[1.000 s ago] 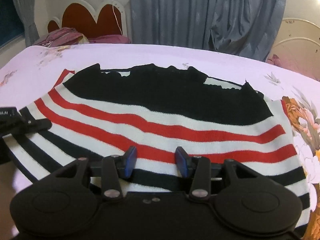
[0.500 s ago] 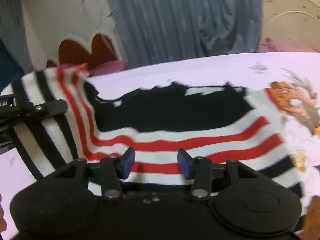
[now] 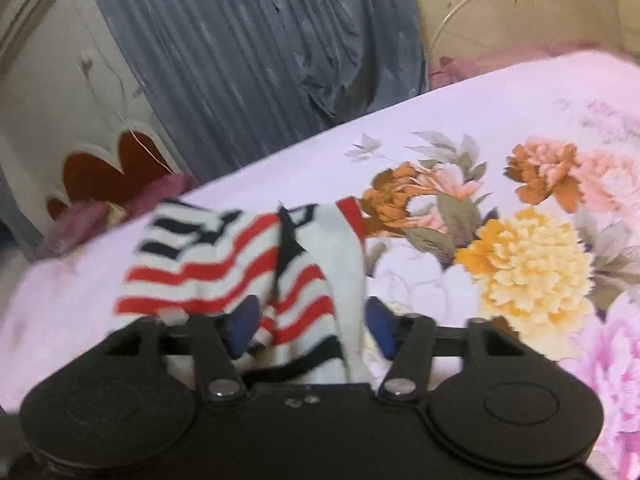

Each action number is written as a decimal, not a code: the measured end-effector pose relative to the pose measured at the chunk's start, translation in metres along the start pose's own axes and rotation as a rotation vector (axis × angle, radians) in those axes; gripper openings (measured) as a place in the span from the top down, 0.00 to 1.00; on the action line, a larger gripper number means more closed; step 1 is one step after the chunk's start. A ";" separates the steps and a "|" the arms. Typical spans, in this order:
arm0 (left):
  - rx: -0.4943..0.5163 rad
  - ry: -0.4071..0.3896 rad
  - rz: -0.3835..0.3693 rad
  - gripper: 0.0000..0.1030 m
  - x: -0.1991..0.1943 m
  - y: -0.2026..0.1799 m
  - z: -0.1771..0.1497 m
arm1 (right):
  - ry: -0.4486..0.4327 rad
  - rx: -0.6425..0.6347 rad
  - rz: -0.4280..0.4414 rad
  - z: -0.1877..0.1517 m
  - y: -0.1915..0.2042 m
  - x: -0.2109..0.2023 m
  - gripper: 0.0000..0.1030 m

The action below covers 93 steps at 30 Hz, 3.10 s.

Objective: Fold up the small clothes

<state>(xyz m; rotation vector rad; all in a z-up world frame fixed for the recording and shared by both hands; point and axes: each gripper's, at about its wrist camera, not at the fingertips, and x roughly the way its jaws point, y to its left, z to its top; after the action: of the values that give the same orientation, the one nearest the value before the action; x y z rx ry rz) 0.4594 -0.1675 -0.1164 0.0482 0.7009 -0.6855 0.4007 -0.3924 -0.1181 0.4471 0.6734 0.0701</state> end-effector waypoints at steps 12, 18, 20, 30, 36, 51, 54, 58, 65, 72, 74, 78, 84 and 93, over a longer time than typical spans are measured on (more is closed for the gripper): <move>-0.249 -0.129 0.099 0.16 -0.104 0.053 -0.030 | 0.214 0.098 0.137 -0.004 0.018 0.068 0.30; -0.380 -0.131 0.196 0.15 -0.090 0.097 -0.037 | 0.220 0.067 0.130 -0.006 0.028 0.078 0.68; -0.398 -0.129 0.214 0.16 -0.079 0.104 -0.035 | 0.205 0.074 0.151 -0.004 0.026 0.074 0.75; -0.372 -0.093 0.133 0.16 -0.031 0.088 -0.019 | -0.061 -0.127 0.016 0.018 0.028 0.006 0.80; -0.388 0.036 0.129 0.16 0.009 0.086 -0.037 | 0.108 -0.005 -0.034 -0.001 -0.014 0.038 0.69; -0.375 0.051 0.111 0.16 0.006 0.089 -0.048 | 0.098 -0.062 -0.067 -0.037 -0.017 0.000 0.76; -0.390 0.057 0.114 0.16 0.003 0.090 -0.044 | 0.085 -0.011 -0.045 -0.030 -0.017 -0.014 0.76; -0.362 0.062 0.117 0.16 0.003 0.088 -0.046 | 0.103 -0.103 -0.090 -0.033 -0.010 -0.016 0.78; -0.402 0.041 0.103 0.16 -0.015 0.089 -0.027 | 0.100 -0.070 -0.073 -0.017 -0.009 -0.026 0.74; -0.396 0.001 0.125 0.16 -0.008 0.096 0.013 | 0.024 -0.109 -0.055 0.025 0.013 -0.015 0.70; -0.390 0.001 0.134 0.16 0.000 0.098 0.022 | 0.013 -0.107 -0.046 0.034 0.019 -0.006 0.70; -0.386 0.007 0.149 0.15 0.021 0.102 0.040 | 0.004 -0.129 -0.059 0.048 0.034 0.019 0.70; -0.376 0.035 0.175 0.15 0.055 0.108 0.057 | 0.032 -0.136 -0.070 0.065 0.042 0.068 0.69; -0.338 0.066 0.228 0.16 0.093 0.116 0.062 | 0.072 -0.222 -0.198 0.064 0.033 0.123 0.70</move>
<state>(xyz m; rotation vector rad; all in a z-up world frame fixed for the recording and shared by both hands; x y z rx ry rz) 0.6163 -0.1453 -0.1465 -0.1588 0.8528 -0.3422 0.5388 -0.3617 -0.1322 0.1634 0.7678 -0.0264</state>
